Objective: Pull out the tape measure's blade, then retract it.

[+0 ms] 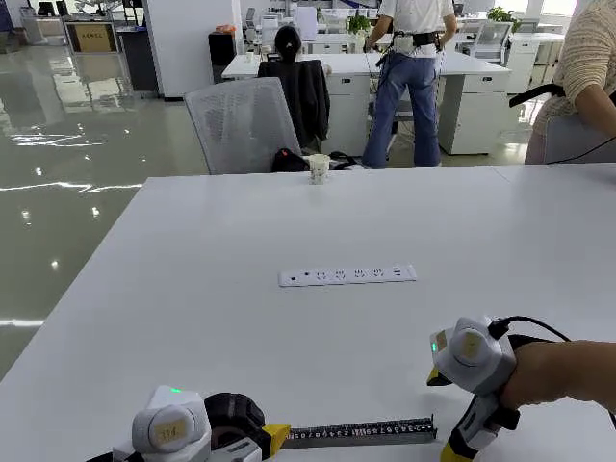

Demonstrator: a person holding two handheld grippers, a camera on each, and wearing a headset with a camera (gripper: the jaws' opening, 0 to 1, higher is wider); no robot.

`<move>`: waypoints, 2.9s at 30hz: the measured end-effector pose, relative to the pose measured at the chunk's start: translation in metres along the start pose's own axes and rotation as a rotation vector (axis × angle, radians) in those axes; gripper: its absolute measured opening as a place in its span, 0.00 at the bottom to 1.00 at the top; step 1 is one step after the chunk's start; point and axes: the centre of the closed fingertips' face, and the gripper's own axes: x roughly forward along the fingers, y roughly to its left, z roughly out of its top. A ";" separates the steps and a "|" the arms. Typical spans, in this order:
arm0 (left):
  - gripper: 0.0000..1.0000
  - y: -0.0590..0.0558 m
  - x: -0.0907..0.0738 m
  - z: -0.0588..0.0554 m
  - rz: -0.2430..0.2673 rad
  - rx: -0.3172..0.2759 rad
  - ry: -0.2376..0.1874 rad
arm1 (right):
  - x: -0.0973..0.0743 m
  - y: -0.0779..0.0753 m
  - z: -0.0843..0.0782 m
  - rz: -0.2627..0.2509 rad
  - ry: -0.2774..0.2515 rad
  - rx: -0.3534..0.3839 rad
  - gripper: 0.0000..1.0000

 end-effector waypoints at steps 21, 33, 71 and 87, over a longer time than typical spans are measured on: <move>0.99 0.000 -0.001 0.003 -0.008 -0.027 -0.015 | 0.003 0.009 -0.001 0.050 0.038 -0.110 0.26; 0.99 0.002 0.002 0.003 -0.001 -0.019 -0.008 | 0.005 0.006 -0.002 0.057 0.058 -0.141 0.16; 0.61 0.009 0.014 -0.009 0.103 -0.108 0.094 | 0.009 0.004 -0.002 0.038 0.141 -0.035 0.11; 0.61 0.009 0.014 -0.012 0.102 -0.097 0.116 | 0.009 0.003 0.001 0.019 0.137 -0.019 0.12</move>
